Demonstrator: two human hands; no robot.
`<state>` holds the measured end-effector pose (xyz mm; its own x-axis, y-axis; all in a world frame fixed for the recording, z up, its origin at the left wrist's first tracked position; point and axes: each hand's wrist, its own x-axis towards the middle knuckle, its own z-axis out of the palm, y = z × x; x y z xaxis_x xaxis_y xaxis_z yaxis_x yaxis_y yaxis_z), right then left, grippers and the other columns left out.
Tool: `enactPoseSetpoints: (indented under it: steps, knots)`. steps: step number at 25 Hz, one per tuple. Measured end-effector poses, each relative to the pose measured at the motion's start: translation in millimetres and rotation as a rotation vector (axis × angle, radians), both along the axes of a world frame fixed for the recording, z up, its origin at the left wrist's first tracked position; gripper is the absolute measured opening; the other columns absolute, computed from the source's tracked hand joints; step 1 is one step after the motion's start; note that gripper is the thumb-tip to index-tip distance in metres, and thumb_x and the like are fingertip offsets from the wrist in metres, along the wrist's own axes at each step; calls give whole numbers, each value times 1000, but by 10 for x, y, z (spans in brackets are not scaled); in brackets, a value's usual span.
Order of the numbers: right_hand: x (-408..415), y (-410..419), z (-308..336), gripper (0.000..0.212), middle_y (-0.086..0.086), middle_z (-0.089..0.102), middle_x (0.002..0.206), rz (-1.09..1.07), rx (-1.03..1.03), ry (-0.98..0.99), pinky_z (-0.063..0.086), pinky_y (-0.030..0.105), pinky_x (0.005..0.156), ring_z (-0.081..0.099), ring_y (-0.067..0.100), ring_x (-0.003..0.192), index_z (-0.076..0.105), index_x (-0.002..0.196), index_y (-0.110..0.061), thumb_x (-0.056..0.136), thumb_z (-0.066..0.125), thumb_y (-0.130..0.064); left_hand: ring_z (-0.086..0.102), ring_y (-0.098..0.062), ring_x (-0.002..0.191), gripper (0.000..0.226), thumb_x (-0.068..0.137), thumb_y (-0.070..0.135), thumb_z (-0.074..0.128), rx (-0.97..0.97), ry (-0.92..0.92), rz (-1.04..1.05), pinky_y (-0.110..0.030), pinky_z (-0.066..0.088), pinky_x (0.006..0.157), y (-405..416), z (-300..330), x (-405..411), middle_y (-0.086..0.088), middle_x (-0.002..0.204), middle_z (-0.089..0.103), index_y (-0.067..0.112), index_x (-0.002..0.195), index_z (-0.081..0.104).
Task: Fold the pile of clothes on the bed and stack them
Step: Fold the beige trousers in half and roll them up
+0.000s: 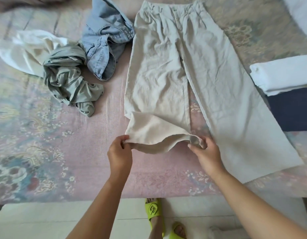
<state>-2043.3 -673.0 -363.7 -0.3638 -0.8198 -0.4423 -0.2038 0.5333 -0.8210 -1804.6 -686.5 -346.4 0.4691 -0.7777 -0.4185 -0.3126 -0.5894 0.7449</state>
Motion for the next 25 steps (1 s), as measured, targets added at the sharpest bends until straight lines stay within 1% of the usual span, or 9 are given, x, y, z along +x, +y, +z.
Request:
enactPoseSetpoints:
  steps: [4,7,9,12,14,17,20,22,25]
  knots:
    - [192,521,65,14,11,63,93,107,-2,62,42,15,70,58,15,83,64,99,-8,91,61,-19,60,-24,101,34,92,1,40,3,-167,-56,-41,49,92,709,88,245,-5,112,59,12,115,62]
    - [292,832,96,23,6,57,114,161,-18,165,37,4,80,54,12,101,62,114,-3,94,51,-3,62,-29,96,36,91,-1,39,39,-190,-36,-43,50,90,1007,53,400,-4,111,57,13,115,63]
    - [321,1015,124,28,4,52,115,168,-110,260,41,9,84,55,15,100,62,113,-1,91,47,7,61,-26,95,37,91,-4,40,-10,-214,-73,-37,49,90,1088,100,465,-3,109,56,11,116,63]
    - [313,1223,102,24,1,54,104,119,-206,367,49,27,74,60,23,90,66,104,-3,89,50,8,52,-17,88,32,90,-8,47,-121,-319,-169,-21,40,79,1123,132,564,-4,107,55,6,114,63]
    - [279,1338,35,20,3,62,97,95,-176,463,45,29,67,61,23,83,67,101,-6,88,55,4,48,-16,83,28,89,-8,49,-163,-349,-211,-12,36,68,1158,82,631,-3,101,53,5,109,62]
    - [196,1466,-128,16,2,67,94,156,-102,545,43,29,64,61,23,79,67,97,-9,86,59,-1,49,-18,79,29,86,-11,49,-142,-330,-258,-6,35,64,1260,-128,738,-4,97,51,7,103,64]
    - [136,1509,-324,13,-2,67,91,341,94,468,42,28,60,60,17,78,65,96,-14,89,58,-7,55,-22,83,31,86,-9,48,0,-264,-294,-12,37,65,1341,-423,826,-3,92,54,11,102,65]
    - [118,1505,-422,11,-2,68,89,426,173,460,43,28,61,60,15,76,66,94,-16,91,58,-9,55,-19,88,31,87,-9,50,62,-257,-349,-19,36,73,1380,-585,863,-3,96,58,6,108,68]
    - [124,1435,-492,13,1,69,95,533,204,502,41,30,63,58,15,78,67,100,-12,91,58,-10,53,-21,80,41,75,-12,69,18,-334,-616,-28,40,72,1401,-731,980,-8,93,58,3,112,67]
